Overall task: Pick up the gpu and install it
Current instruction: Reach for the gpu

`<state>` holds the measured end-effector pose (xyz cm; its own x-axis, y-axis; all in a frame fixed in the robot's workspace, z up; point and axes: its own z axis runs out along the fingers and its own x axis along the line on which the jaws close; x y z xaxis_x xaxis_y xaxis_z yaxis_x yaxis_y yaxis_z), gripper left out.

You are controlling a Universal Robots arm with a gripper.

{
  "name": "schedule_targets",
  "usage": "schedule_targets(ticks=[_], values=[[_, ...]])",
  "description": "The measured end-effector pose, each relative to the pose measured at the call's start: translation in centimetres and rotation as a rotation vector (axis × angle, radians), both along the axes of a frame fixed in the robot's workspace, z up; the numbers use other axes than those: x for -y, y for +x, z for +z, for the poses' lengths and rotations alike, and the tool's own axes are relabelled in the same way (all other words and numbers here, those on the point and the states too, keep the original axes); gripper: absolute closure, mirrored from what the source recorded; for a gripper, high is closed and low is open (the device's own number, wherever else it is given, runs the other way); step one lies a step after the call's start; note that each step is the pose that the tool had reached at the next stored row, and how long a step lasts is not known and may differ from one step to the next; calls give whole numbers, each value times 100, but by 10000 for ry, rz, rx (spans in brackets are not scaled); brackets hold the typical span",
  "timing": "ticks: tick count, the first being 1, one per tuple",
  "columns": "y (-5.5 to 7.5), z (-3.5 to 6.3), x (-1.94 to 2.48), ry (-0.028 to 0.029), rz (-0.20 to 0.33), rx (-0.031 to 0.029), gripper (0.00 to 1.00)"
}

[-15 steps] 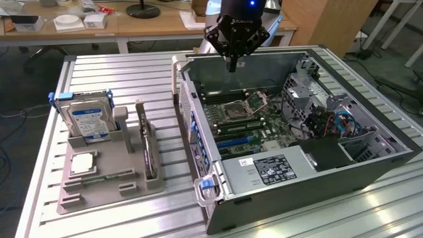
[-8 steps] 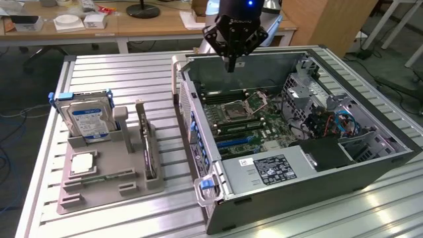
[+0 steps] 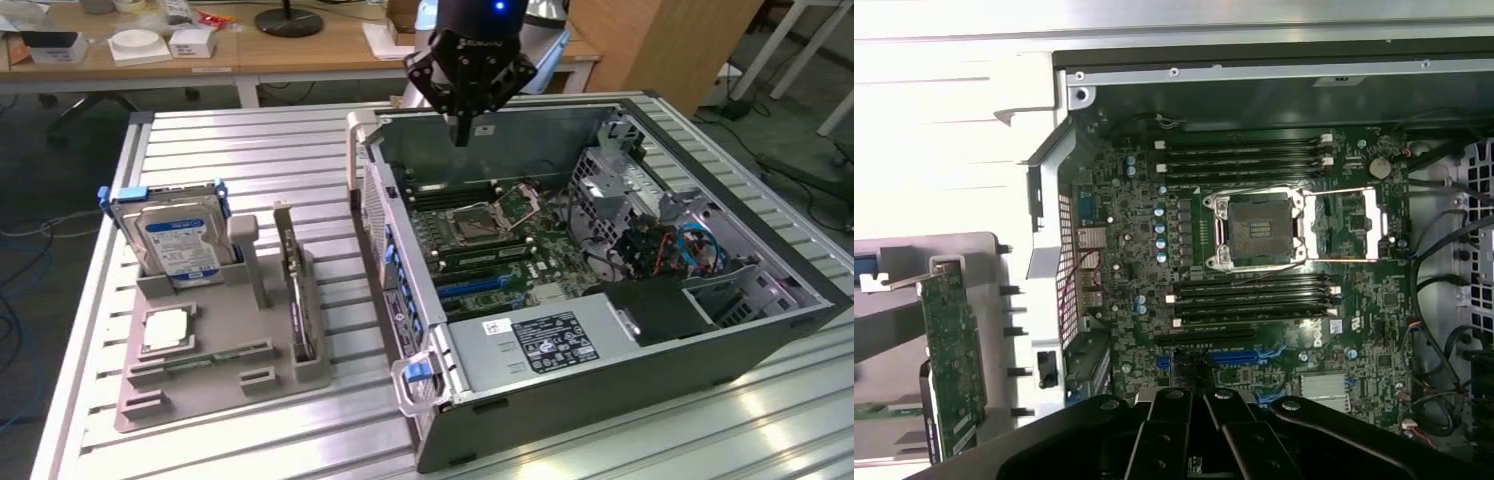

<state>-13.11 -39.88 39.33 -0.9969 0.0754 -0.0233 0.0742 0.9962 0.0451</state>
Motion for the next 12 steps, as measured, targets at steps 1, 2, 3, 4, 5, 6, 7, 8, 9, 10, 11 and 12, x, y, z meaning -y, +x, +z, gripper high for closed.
schedule_targets(ticks=[1, 2, 3, 4, 5, 6, 7, 8, 9, 10, 11, 12], values=[[-7, 0, 0, 0, 0, 0, 90], [-14, 0, 0, 0, 1, 0, 90], [-22, 0, 0, 0, 1, -1, 90], [-30, 0, 0, -1, 1, -1, 90], [-40, 0, 0, 0, 1, 0, 90], [-50, 0, 0, 0, 1, 0, 90], [-61, 0, 0, 0, 1, 0, 90], [-71, 0, 0, 0, 1, 0, 90], [-82, 0, 0, 0, 1, 0, 90], [-91, 0, 0, 0, 0, 0, 90], [-99, 0, 0, 0, 1, 0, 90], [-108, 0, 0, 0, 0, 0, 90]])
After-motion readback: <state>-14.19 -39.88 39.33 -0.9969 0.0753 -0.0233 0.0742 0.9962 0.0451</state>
